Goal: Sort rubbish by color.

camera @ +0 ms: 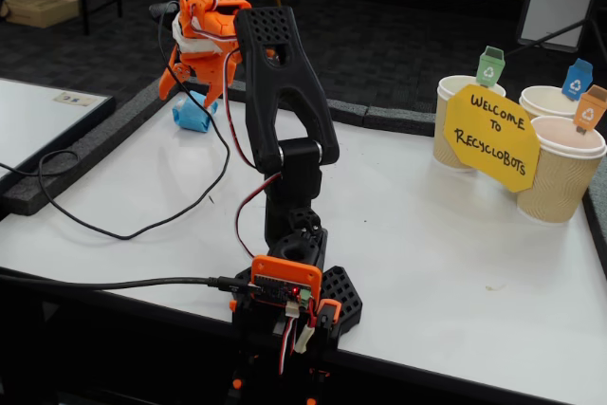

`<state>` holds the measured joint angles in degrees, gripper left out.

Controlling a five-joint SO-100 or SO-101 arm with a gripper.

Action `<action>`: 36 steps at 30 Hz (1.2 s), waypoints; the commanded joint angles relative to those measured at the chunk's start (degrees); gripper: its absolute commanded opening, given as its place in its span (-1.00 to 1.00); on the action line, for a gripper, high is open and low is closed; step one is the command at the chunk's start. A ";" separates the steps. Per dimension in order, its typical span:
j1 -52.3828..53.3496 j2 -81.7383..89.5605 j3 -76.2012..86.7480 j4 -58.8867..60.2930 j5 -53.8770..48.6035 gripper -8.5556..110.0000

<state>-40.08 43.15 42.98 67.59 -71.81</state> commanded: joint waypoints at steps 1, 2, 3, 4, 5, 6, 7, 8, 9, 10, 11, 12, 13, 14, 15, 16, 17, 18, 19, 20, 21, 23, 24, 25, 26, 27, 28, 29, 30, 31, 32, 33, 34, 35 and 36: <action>0.53 1.23 -5.71 0.18 -1.05 -0.50; 0.53 1.23 -6.15 0.26 -1.05 -0.50; 0.53 1.23 -6.68 0.44 -1.05 -0.50; 0.53 1.23 -7.29 0.53 -1.05 -0.50; 0.53 1.23 -7.91 0.53 -1.05 -0.50; 0.53 1.23 -8.53 0.62 -1.05 -0.50; 0.53 1.23 -8.96 0.79 -1.05 -0.50; 0.53 1.32 -9.14 0.79 -1.05 -0.51; 0.53 1.32 -9.40 0.79 -1.05 -0.51; 0.79 1.32 -9.76 0.79 -1.05 -0.51; 1.05 1.32 -10.11 0.79 -0.97 -0.52; 1.32 1.32 -10.37 0.79 -0.88 -0.52; 1.58 1.32 -10.55 0.79 -0.70 -0.52; 1.76 1.32 -10.72 0.70 -0.62 -0.52; 2.02 1.32 -11.07 0.70 -0.53 -0.52; 2.29 1.32 -11.51 0.70 -0.53 -0.52; 2.64 1.32 -11.95 0.79 -0.53 -0.53; 2.99 1.41 -12.48 0.79 -0.53 -0.53; 3.34 1.41 -13.10 0.79 -0.53 -0.53; 3.60 1.41 -13.62 0.88 -0.53 -0.53; 3.87 1.41 -14.15 0.88 -0.53 -0.53; 4.22 1.41 -15.91 2.29 -0.88 -0.53; 4.31 1.41 -16.96 3.34 -0.97 -0.53; 4.39 1.41 -17.49 4.39 -0.97 -0.53; 4.57 1.32 -17.49 4.92 -0.97 -0.53; 4.83 1.32 -16.79 5.01 -0.97 -0.53; 5.10 1.32 -15.91 5.01 -0.97 -0.53; 5.19 1.32 -14.94 4.75 -0.97 -0.53; 5.27 1.32 -13.89 4.39 -0.79 -0.54; 5.10 1.32 -13.10 4.13 -0.62 -0.54; 4.75 1.32 -12.30 4.04 -0.53 -0.54; 4.22 1.32 -11.51 4.04 -0.44 -0.54; 3.69 1.23 -10.90 4.04 -0.44 -0.54; 3.25 1.23 -10.11 3.87 -0.44 -0.54; 2.81 1.14 -9.32 3.25 -0.44 -0.54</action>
<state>-36.47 41.66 34.01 72.42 -71.81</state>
